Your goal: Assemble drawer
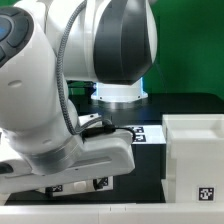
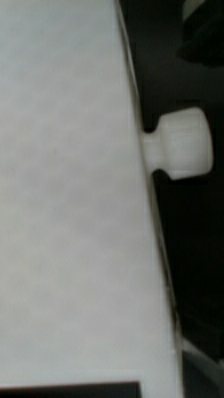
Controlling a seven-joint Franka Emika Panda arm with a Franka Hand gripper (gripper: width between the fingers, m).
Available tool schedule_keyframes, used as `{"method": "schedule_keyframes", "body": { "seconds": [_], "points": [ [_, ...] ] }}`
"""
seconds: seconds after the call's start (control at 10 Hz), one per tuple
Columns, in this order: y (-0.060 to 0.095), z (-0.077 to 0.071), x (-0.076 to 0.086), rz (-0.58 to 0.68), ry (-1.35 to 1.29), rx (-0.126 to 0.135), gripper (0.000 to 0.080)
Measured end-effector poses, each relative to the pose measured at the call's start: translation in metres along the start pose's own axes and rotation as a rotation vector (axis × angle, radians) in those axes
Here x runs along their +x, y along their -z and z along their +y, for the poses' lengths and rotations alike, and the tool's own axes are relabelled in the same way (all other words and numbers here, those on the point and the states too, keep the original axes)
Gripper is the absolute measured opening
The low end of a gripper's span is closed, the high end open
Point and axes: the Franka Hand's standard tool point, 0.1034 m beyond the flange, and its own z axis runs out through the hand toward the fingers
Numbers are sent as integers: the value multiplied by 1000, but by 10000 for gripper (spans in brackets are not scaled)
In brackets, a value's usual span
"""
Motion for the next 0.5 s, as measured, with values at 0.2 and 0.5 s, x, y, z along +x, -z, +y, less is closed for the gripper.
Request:
{"method": "schedule_keyframes", "body": {
  "seconds": [0.2, 0.5],
  "points": [
    [7, 0, 0, -36, -30, -16, 649],
    [7, -3, 3, -30, -76, -8, 649]
  ]
}}
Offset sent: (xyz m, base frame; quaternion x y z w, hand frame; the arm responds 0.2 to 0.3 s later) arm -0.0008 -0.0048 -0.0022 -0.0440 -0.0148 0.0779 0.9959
